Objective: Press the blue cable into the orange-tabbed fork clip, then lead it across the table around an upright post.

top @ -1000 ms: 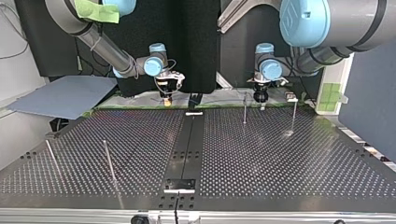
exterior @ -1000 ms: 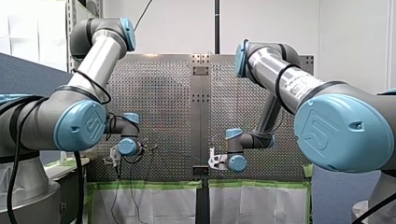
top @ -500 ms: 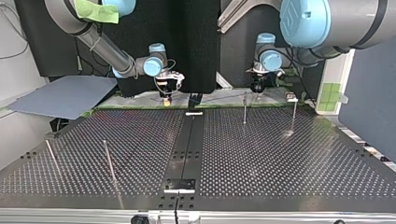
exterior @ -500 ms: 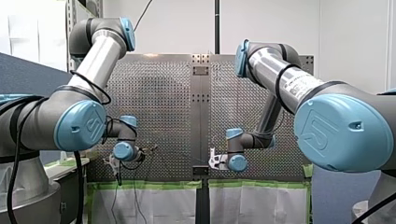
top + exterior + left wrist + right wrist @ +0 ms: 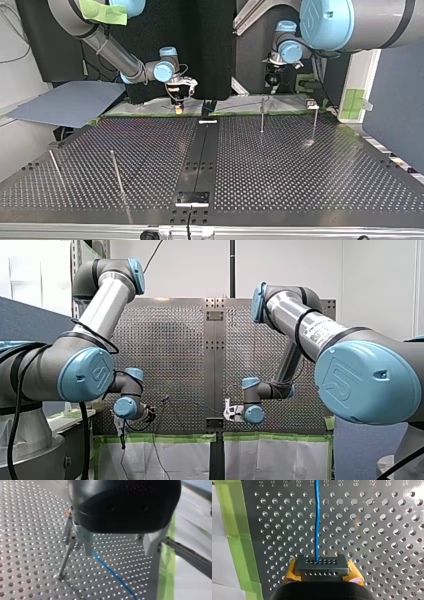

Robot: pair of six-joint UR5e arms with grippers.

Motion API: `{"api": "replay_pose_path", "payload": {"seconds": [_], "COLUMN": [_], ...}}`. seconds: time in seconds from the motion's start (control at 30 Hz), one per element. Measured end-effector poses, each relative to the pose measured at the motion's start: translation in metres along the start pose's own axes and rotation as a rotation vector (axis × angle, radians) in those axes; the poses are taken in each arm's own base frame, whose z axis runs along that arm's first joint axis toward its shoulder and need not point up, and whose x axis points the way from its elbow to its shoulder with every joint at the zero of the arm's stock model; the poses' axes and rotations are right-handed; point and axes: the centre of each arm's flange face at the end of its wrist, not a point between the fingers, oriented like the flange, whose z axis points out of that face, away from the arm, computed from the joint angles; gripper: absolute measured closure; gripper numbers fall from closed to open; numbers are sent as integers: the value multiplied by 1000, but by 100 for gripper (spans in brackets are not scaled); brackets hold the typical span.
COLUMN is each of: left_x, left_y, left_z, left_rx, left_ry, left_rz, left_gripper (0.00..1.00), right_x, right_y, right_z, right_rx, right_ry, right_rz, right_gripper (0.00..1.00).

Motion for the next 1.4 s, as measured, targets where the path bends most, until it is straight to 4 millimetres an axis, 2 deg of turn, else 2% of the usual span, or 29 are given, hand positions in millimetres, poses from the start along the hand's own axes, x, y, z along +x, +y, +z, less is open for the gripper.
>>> {"api": "replay_pose_path", "payload": {"seconds": [0.27, 0.5, 0.67, 0.97, 1.4], "left_x": [9, 8, 6, -15, -64], "left_y": [-5, -9, -20, -39, -63], "left_z": [-14, -16, -29, -40, -46], "left_rx": [23, 38, 63, 99, 119], "left_ry": [-1, -5, 5, -30, -166], "left_rz": [54, 128, 129, 148, 199], "left_gripper": [1, 1, 1, 1, 1], "right_x": [0, -1, 0, 0, -1], "right_y": [1, 1, 1, 1, 1], "right_z": [0, 0, 0, 0, 0], "right_rx": [-1, -1, -1, -1, -2], "right_ry": [-6, -7, -4, -5, -7], "right_rz": [-4, -5, -4, -3, -3], "right_gripper": [100, 100, 100, 100, 100]}}
